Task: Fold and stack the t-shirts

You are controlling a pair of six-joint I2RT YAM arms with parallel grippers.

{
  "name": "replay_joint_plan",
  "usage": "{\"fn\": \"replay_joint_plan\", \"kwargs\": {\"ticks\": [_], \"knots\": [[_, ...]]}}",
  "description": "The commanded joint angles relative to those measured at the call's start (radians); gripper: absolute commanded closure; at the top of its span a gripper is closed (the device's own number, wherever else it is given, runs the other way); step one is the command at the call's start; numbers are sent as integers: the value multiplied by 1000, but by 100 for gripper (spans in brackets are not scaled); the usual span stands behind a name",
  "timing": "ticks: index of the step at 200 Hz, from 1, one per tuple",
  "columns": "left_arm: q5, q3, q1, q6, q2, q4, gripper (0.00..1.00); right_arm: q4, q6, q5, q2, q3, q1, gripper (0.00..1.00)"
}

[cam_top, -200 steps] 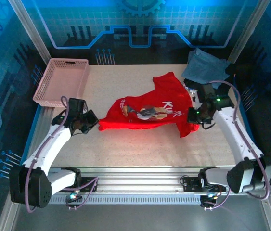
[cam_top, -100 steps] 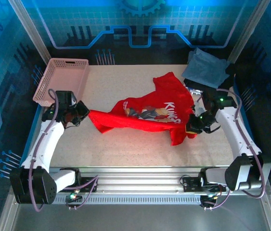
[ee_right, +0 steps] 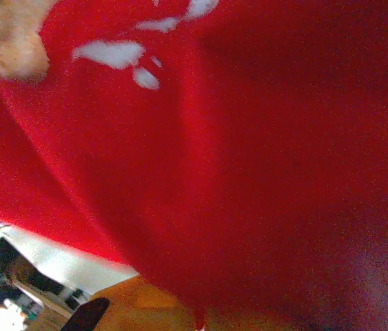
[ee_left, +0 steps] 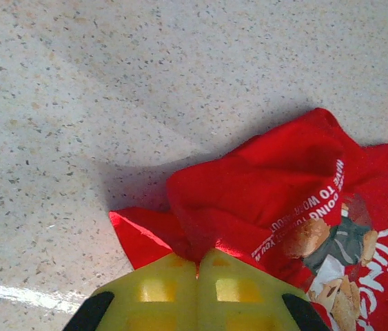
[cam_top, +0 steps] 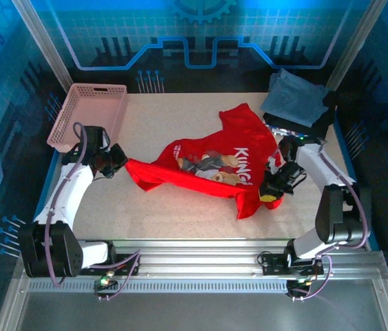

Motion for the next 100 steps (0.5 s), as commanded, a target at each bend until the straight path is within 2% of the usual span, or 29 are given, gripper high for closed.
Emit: {"fn": "replay_joint_plan", "kwargs": {"ticks": [1,23,36,68,86,100], "knots": [[-37,-20,17,45,10,10,100,-40,41,132,-19,-12,-3,88],[-54,-26,29,58,-2,-6,100,-72,82,310,-90,24,-58,85],[-54,-33,34,59,-8,-5,100,-69,90,344,-121,35,-91,83],[-26,-46,34,42,3,16,100,1,116,216,-121,15,-93,83],[-3,-53,34,36,5,31,100,51,120,69,-132,-26,-36,66],[7,-61,34,29,2,41,100,65,130,59,-143,-58,29,59]]}}
